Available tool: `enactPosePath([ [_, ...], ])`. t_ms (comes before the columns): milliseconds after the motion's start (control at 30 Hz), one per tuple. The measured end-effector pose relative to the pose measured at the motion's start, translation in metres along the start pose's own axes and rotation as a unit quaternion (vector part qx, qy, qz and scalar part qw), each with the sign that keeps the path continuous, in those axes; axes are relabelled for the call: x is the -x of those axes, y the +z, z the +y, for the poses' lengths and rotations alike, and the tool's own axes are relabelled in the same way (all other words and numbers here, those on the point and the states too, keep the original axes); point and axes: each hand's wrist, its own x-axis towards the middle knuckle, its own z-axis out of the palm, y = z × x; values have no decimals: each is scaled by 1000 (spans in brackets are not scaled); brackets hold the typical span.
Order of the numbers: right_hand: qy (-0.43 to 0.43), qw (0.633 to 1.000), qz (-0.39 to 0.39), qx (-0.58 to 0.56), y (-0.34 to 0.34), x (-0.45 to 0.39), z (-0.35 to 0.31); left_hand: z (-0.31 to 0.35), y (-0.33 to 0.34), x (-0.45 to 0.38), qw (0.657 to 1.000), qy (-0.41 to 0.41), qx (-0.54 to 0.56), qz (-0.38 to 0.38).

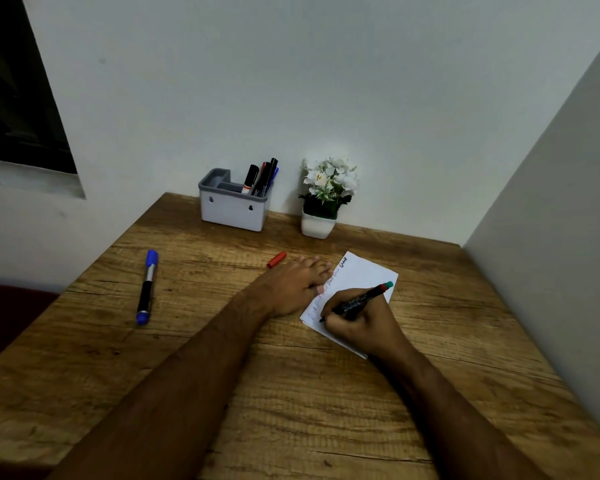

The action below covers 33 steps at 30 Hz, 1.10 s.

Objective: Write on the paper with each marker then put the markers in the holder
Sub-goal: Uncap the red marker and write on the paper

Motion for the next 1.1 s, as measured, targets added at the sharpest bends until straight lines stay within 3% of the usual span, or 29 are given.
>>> enactPosePath([
  [1100, 35, 998, 55, -1, 1, -1, -5, 1, -1, 1, 1000, -5, -3, 4],
])
